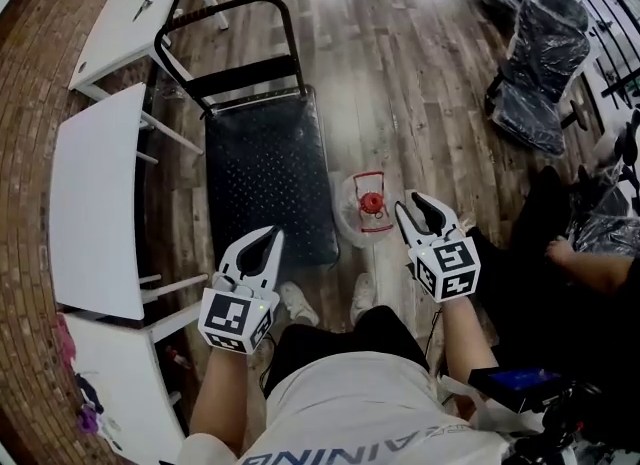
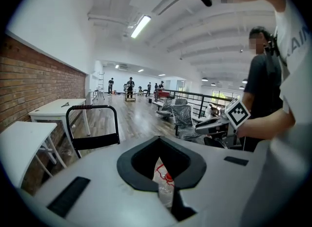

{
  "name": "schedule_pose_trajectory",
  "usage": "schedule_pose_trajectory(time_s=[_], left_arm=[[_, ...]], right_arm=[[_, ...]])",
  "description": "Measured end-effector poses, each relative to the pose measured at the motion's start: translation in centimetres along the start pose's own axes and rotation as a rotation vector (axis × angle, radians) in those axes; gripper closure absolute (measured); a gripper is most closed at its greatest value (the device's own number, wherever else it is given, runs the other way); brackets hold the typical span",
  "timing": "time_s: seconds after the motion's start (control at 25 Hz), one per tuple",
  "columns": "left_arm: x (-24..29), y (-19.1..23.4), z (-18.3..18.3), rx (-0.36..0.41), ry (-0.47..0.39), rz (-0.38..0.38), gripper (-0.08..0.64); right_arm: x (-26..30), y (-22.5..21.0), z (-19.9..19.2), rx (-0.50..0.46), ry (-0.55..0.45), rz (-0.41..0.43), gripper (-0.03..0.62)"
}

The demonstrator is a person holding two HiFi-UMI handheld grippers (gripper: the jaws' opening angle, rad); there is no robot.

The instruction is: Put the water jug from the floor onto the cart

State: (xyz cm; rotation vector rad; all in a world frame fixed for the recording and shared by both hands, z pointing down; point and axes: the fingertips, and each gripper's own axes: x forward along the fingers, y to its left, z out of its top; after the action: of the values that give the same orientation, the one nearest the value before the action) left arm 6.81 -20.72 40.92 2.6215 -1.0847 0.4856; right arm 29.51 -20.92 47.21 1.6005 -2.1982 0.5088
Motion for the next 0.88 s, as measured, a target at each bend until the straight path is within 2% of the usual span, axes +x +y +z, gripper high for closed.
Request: schedule_pose_trajectory(time_s=[0.2,0.36,0.68,0.88], left_arm=[[0.9,3.0,-2.6,-0.038,0.051,0.02,0.558],[0.9,4.5,-4.9,-0.086,0.091,0.058,0.559],[-0.4,7.8,-10.5,-0.169,0.167,0.201,0.558],[-1.5,7.8,-13.5,-0.204,0.2,0.244,0.56]], right_arm=[[5.7,-1.3,-4.4,0.029,0.092,-0.034,0.406],[10.1,-2.8,-9.1,0.016,0.182,-0.042,0.352],[17.8,-3.7,-19.7,-0.048,0.367,0.007,0.299],[20.4,-3.4,-25.3,-0.087,0.455,0.045,0.263]])
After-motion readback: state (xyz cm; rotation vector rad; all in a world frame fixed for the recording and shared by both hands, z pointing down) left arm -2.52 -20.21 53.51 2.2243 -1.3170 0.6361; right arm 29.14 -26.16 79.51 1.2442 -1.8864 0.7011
